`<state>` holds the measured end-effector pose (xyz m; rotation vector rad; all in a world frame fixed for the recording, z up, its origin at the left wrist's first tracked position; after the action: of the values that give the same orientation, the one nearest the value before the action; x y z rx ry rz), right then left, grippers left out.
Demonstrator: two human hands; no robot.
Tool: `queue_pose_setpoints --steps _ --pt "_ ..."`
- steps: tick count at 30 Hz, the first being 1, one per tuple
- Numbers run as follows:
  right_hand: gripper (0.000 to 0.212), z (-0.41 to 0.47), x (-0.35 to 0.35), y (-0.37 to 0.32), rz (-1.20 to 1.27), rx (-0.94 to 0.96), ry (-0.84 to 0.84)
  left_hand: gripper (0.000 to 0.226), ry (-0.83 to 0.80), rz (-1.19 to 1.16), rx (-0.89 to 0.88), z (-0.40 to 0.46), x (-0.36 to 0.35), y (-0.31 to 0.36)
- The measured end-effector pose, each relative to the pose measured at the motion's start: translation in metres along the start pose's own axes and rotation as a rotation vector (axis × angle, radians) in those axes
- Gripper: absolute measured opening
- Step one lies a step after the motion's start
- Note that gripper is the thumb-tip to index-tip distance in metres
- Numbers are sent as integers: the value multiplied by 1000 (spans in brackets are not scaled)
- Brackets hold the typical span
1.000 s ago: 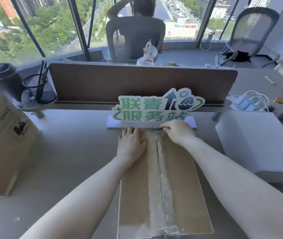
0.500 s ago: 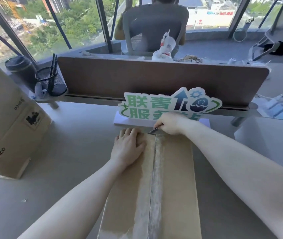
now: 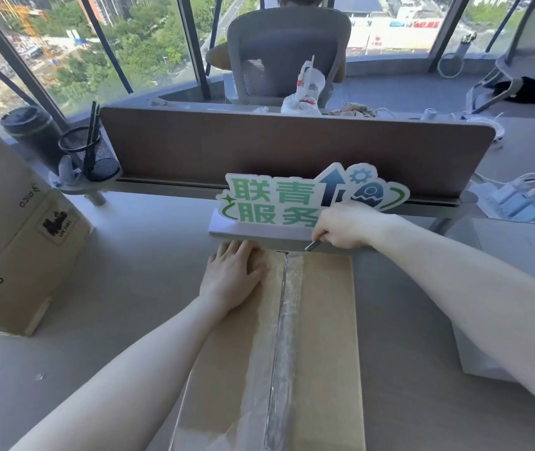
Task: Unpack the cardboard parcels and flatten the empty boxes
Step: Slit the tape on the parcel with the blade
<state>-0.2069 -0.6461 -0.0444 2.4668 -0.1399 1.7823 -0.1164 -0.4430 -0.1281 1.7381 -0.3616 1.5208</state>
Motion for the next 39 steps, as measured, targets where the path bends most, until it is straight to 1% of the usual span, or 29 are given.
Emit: queue_pose_setpoints --steps 2,4,6,8,11,15,17,19,21,22,25,29,32,34,39 --pt "30 -7 5 -1 -40 -41 34 39 -9 0 4 0 0 1" --pt "26 -19 10 2 8 -141 167 44 -12 -19 19 -3 2 1" --pt "24 -35 7 -4 191 -256 334 52 -8 -52 25 -9 5 1" --pt "21 -46 -6 -27 357 -303 389 55 -13 -73 -7 -21 8 2" --pt "22 -46 -29 -64 439 -362 379 57 -36 -66 -54 -45 9 0" --pt "28 -41 -39 -80 402 -487 332 63 -59 -56 -90 -66 8 -7" --pt "24 -39 -39 -89 368 -514 305 66 -72 -65 -107 -70 9 -8" --pt "24 -37 -38 -95 352 -552 312 72 -98 -77 -128 -76 9 -9" --pt "28 -35 -38 -102 358 -603 337 78 -124 -71 -155 -82 6 -13" --pt "27 -35 -39 -106 361 -634 335 80 -136 -58 -168 -84 5 -15" --pt "17 -42 -45 -127 371 -723 303 81 -137 -47 -190 -86 3 -19" --pt "17 -68 -59 -155 340 -792 308 79 -89 -80 -212 -84 2 -18" --pt "17 -98 -68 -185 321 -827 292 78 -87 -89 -222 -84 0 -18" --pt "22 -122 -72 -207 320 -835 275 77 -97 -95 -224 -85 0 -19" --pt "24 -169 -80 -250 324 -811 267 75 -96 -138 -221 -89 4 -19"
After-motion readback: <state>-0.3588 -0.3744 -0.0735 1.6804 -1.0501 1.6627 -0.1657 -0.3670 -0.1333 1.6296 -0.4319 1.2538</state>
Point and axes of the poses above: each hand's wrist, its own z-axis towards the middle knuckle, its own x-axis out of the back of the hand, y = z × x, the point moved 4 cm from there along z, towards the middle knuckle, and after that the axes turned 5 degrees about y, right-handed, at the moved point
